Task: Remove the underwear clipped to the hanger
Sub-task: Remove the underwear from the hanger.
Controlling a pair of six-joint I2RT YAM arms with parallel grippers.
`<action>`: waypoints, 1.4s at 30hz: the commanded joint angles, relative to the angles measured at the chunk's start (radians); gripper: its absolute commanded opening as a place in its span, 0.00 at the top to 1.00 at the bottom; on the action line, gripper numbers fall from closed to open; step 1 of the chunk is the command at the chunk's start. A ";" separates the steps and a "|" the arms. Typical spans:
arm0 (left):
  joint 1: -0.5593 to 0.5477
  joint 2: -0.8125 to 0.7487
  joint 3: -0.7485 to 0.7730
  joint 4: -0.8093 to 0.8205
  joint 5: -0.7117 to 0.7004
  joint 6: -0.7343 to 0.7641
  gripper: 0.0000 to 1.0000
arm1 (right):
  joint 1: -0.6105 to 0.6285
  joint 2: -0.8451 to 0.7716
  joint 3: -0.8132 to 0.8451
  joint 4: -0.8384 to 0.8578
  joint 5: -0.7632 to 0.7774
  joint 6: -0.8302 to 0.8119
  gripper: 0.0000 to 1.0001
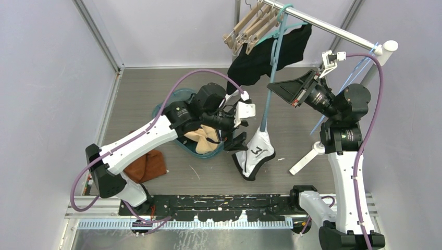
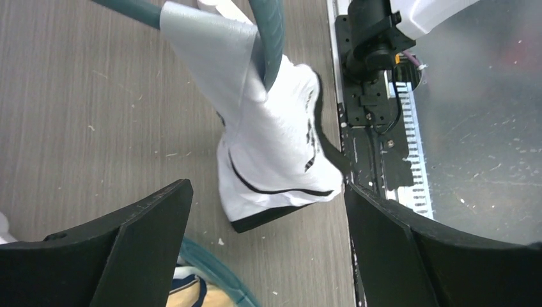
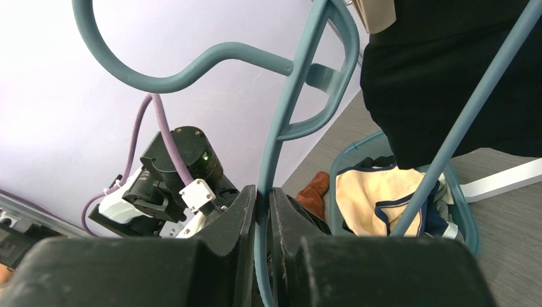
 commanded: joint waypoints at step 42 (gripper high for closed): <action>0.010 -0.030 -0.259 0.329 0.266 -0.105 1.00 | -0.048 0.013 0.008 0.162 -0.013 0.076 0.99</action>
